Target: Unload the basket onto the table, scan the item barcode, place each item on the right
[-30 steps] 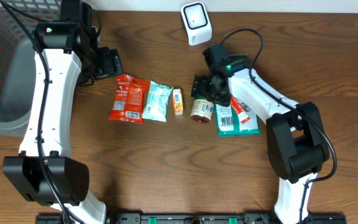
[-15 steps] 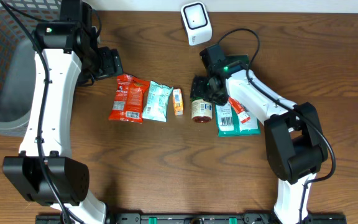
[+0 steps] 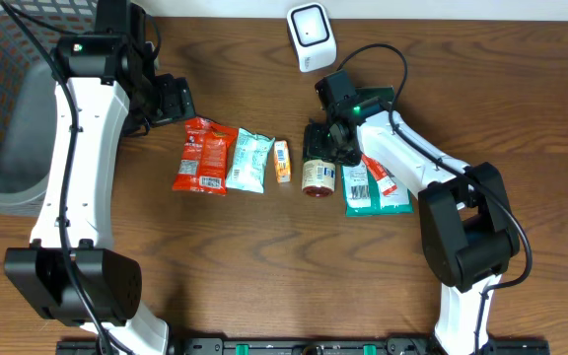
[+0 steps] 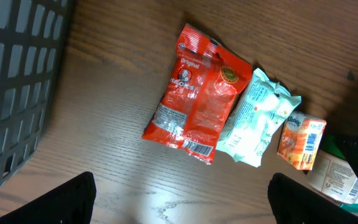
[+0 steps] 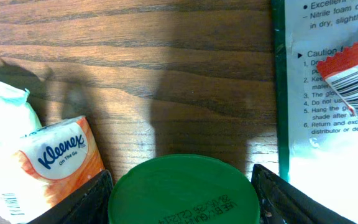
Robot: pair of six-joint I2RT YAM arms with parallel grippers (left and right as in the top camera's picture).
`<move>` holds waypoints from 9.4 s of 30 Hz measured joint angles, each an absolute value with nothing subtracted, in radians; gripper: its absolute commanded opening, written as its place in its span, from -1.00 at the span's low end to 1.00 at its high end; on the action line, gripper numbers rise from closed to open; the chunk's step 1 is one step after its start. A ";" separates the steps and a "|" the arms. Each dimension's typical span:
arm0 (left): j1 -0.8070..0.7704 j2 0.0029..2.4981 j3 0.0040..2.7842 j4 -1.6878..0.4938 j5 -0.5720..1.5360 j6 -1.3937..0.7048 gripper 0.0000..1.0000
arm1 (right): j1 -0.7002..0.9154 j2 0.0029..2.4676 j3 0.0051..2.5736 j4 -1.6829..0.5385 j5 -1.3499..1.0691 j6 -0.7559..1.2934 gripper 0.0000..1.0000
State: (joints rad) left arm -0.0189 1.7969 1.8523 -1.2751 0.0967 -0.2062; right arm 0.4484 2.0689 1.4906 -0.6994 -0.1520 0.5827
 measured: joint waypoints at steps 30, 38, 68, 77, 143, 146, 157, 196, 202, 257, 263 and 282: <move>-0.019 1.797 1.852 -1.275 0.097 -0.206 0.78 | 0.472 2.070 1.481 -0.722 -0.146 0.569 0.41; -0.019 1.797 1.852 -1.275 0.097 -0.206 0.78 | 0.473 2.070 1.479 -0.720 -0.143 0.545 0.20; -0.019 1.797 1.852 -1.275 0.097 -0.206 0.78 | 0.473 1.975 1.483 -0.772 -0.124 0.362 0.08; -0.019 1.797 1.852 -1.275 0.097 -0.206 0.78 | 0.474 1.929 1.483 -0.778 -0.111 0.334 0.04; -0.019 1.797 1.852 -1.275 0.094 -0.206 0.78 | 0.561 1.912 0.622 1.010 0.089 0.077 -0.28; -0.019 1.797 1.852 -1.275 0.094 -0.206 0.78 | 0.561 1.916 0.622 1.016 0.096 0.068 -0.08; -0.019 1.797 1.852 -1.275 0.094 -0.206 0.78 | 0.561 1.916 0.623 1.031 0.105 0.062 0.69; -0.019 1.797 1.852 -1.275 0.093 -0.206 0.78 | 0.484 1.697 1.839 -1.097 0.053 0.381 0.98; -0.019 1.797 1.852 -1.275 0.094 -0.206 0.78 | 0.484 1.861 1.839 -1.132 -0.041 0.398 0.98; -0.019 1.797 1.852 -1.275 0.094 -0.206 0.78 | 0.498 2.223 1.772 -1.027 -0.070 1.063 0.38; -0.019 1.797 1.852 -1.275 0.094 -0.206 0.78 | 0.496 2.223 1.772 -1.029 -0.070 1.052 0.33; -0.019 1.797 1.852 -1.275 0.094 -0.206 0.78 | 0.491 2.170 1.838 -1.098 -0.101 0.561 0.02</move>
